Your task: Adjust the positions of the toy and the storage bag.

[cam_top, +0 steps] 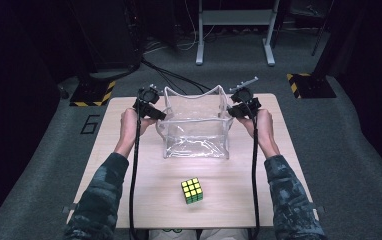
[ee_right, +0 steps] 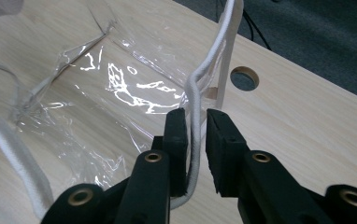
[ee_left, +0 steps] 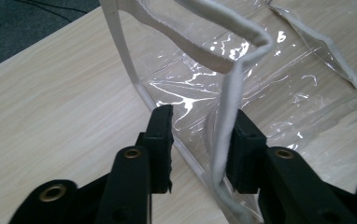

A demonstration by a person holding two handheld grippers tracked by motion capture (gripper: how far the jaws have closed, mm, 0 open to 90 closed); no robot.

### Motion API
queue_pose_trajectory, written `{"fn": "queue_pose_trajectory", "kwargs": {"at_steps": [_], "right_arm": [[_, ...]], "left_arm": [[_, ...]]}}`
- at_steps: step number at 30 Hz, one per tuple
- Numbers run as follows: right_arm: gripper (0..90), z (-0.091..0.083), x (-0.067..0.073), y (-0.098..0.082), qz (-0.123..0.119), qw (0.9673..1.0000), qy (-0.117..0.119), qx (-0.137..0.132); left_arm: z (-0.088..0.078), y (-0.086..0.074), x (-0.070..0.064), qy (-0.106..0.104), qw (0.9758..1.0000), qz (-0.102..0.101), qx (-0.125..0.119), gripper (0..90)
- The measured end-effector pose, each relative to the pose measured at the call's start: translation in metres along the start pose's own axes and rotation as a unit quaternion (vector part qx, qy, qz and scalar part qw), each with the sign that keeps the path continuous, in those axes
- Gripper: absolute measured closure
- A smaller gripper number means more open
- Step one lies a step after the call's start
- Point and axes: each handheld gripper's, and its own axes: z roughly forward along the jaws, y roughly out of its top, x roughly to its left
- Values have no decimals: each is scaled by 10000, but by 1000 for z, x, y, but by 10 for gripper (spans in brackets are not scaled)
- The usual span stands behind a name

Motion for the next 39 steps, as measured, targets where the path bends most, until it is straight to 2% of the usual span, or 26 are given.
{"fn": "queue_pose_trajectory", "kwargs": {"at_steps": [4, 5, 8, 13, 18, 25, 30, 32, 39], "right_arm": [[696, -4, 0, 1, 5, 9999, 66, -75], [668, -5, 1, 2, 72, 9999, 98, -61], [580, -7, 2, 3, 46, 9999, 92, -60], [400, -10, 3, 3, 118, 9997, 225, -72], [272, -16, 4, 3, 156, 9990, 371, -199], [161, -29, 8, 2, 135, 9984, 447, -311], [140, -39, 9, -4, 193, 9978, 520, -376], [121, -42, 9, -8, 150, 9976, 544, -410], [79, -52, 13, -24, 64, 9970, 584, -498]], "left_arm": [[-1, 0, 1, 63, 9999, -100, -26, 466], [-2, 0, 1, 58, 9999, -102, -45, 428], [-5, -1, 1, 65, 9998, -121, -129, 345], [-11, -2, 2, 40, 9995, -168, -256, 241], [-19, -5, 4, 37, 9991, -206, -373, 185], [-33, -10, 5, -63, 9979, -259, -587, 144], [-43, -17, 7, -111, 9971, -260, -703, 116], [-46, -22, 8, -201, 9964, -333, -749, 102], [-55, -39, 8, -168, 9957, -362, -832, 78]]}}
